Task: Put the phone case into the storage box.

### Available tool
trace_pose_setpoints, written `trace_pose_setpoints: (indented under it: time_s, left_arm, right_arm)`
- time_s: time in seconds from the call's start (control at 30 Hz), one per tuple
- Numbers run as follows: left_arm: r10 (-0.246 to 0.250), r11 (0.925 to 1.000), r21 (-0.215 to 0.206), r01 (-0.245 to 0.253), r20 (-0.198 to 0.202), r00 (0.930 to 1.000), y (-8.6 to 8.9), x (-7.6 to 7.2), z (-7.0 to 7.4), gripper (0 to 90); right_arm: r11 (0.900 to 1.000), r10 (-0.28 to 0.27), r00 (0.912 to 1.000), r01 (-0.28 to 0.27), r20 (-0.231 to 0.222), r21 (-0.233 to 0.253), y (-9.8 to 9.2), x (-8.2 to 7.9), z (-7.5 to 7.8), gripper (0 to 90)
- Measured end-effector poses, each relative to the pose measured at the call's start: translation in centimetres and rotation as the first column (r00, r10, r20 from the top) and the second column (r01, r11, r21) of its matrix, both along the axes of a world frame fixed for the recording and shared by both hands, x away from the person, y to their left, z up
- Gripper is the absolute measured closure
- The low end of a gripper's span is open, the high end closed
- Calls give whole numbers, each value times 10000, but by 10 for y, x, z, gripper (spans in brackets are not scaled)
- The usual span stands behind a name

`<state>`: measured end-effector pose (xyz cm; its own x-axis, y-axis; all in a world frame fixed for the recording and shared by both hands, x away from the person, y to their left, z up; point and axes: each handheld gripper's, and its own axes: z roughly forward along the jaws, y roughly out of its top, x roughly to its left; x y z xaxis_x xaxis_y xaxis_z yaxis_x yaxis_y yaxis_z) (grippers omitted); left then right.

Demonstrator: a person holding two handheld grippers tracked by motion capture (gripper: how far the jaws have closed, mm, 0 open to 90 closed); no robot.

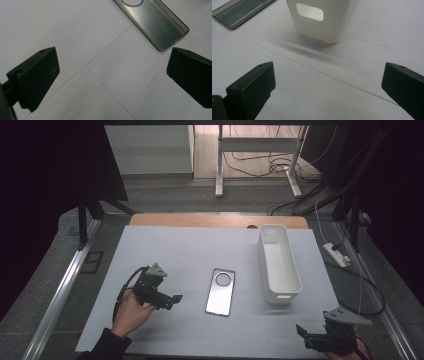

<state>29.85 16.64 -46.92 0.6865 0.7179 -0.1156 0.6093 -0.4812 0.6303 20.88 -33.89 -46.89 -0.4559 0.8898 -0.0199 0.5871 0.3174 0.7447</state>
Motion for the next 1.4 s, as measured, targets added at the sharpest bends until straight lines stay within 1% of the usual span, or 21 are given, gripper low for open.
trace_pose_setpoints:
  time_s: [0.47, 0.7, 0.9, 1.13, 1.4]
  left_arm:
    - [-456, 9986, 246, 459, -143, 9989, -23, 15, -2, 0]
    - [-608, 9978, 241, 612, -166, 9980, -32, 21, -2, 0]
    - [-866, 9954, 381, 874, -214, 9960, -43, 27, -3, 0]
    - [-1005, 9937, 467, 1017, -281, 9945, -53, 33, -5, 0]
    - [-1263, 9900, 597, 1282, -342, 9914, -67, 40, -7, 0]
  right_arm:
    - [10000, 15, 10000, -15, -18, -19, 0, 0, 0, 0]
    - [10000, 35, 10000, -36, -43, -40, 0, 0, 0, 0]
    - [10000, 53, 10000, -53, -49, -63, 1, 0, 0, 0]
    - [10000, 62, 10000, -63, -54, -63, 1, 0, 0, 0]
    - [10000, 75, 9999, -76, -66, -57, 1, 0, 0, 0]
